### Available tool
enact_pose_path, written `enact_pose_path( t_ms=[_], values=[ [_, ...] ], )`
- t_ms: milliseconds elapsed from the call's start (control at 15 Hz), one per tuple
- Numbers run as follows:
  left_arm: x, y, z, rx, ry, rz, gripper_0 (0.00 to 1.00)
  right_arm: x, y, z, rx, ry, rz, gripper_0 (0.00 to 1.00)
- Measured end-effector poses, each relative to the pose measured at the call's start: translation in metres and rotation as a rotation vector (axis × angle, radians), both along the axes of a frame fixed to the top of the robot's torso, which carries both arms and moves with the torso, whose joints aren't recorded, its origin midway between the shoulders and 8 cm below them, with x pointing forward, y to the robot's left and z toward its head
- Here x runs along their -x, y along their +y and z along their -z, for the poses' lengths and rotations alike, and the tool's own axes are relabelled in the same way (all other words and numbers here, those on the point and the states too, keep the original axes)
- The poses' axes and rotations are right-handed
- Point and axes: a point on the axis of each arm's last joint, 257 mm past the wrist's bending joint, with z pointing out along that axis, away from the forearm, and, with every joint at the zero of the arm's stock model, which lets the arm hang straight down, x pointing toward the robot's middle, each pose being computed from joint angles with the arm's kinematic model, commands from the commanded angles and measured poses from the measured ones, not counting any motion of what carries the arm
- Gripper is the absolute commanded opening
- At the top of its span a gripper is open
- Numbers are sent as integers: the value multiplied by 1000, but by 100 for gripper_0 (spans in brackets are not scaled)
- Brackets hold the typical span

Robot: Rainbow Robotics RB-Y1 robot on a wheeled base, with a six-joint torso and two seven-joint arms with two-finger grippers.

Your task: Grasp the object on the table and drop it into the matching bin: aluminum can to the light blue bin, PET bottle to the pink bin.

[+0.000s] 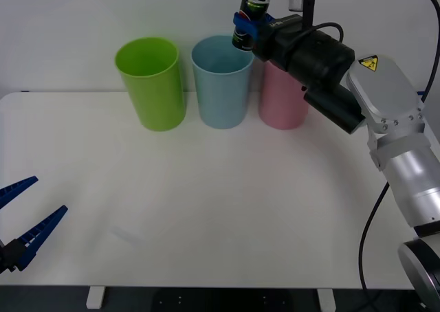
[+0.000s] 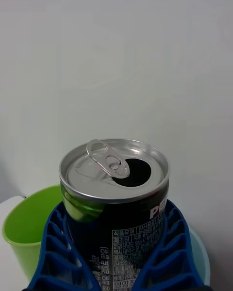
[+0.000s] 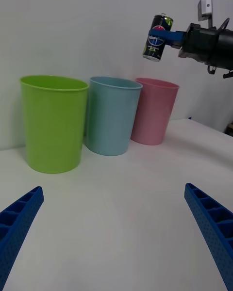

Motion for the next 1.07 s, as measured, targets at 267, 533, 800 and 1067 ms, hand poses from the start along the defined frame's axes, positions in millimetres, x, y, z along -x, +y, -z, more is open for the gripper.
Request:
enact_pose_path(
  t_ms=[267,533,800,1067],
  values=[
    [0,0,0,0,0,0,100,-26,19,6,37,34,12,0],
    [0,0,0,0,0,0,100,-46,35,8,70,58,27,0],
    [0,0,0,0,0,0,100,-61,41,6,118,32,72,0],
    [0,0,0,0,0,0,100,-60,44,7,117,33,71,0]
  ],
)
